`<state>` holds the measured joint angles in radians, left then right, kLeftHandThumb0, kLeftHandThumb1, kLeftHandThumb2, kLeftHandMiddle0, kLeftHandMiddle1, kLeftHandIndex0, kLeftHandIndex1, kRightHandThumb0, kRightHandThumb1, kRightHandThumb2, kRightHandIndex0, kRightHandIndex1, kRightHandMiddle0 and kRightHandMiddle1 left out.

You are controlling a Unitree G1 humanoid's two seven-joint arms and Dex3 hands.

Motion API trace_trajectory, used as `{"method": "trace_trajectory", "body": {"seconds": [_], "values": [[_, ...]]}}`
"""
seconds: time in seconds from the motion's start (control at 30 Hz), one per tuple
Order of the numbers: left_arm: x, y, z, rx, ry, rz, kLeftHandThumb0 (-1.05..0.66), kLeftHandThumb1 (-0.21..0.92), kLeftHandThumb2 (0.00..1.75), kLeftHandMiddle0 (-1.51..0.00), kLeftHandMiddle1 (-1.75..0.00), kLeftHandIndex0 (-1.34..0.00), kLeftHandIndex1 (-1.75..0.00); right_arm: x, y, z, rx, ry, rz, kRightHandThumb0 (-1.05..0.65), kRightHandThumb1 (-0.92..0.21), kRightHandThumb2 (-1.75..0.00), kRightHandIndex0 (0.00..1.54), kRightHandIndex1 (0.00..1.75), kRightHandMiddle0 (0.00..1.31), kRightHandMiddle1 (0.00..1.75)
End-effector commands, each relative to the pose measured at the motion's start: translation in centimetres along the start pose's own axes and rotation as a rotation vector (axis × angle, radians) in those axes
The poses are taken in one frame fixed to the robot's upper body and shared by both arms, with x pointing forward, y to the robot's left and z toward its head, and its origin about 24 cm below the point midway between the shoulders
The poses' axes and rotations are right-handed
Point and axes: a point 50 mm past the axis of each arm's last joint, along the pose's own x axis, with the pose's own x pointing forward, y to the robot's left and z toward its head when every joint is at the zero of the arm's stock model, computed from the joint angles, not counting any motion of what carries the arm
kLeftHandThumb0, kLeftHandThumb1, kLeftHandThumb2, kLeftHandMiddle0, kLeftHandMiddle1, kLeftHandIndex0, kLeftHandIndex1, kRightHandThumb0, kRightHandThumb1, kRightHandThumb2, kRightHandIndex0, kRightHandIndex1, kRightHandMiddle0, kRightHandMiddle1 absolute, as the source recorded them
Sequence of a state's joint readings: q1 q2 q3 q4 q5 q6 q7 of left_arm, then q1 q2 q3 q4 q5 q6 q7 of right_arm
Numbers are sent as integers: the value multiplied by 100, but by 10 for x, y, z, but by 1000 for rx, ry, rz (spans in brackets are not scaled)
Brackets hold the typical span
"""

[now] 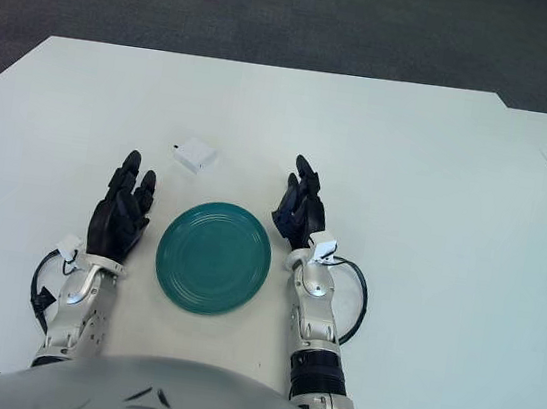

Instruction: Put the charger into the plate.

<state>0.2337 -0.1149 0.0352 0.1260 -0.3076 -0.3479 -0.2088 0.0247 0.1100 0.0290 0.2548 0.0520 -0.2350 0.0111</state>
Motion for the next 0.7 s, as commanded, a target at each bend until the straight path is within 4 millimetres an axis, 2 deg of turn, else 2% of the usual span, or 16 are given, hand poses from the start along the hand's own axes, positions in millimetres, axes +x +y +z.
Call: {"method": "trace_trajectory", "body": {"seconds": [0.0,0.3,0.4,0.43,0.5,0.53,0.67], "values": [[-11,8,-17,-20,112,42,-105,92,93,0,0,0,0,-13,-9,-25,3,137,-44,-98,-92,-92,16,0,0,36],[-9,11,-14,-14,113,47,-105,92,92,0,0,0,0,-13,-7,-26,5,139,-38,-99,-92,-92,15,0,0,35],[1,22,-3,47,93,40,-105,92,93,0,0,0,0,-13,-6,-26,5,138,-42,-99,-92,-92,15,0,0,35],[9,29,9,103,65,28,-105,92,93,0,0,0,0,-12,-6,-26,4,138,-46,-99,-92,-92,15,0,0,36],[26,43,47,307,-31,-18,-105,92,95,0,0,0,0,-12,-6,-25,0,136,-60,-98,-92,-92,16,1,0,36],[30,45,57,361,-56,-28,-105,92,95,0,0,0,0,-12,-6,-25,-1,135,-63,-98,-92,-92,16,1,0,37],[67,70,130,848,-177,-112,-105,92,100,0,0,-1,0,-11,-5,-24,-5,126,-69,-97,-92,-91,17,1,0,38]]}}
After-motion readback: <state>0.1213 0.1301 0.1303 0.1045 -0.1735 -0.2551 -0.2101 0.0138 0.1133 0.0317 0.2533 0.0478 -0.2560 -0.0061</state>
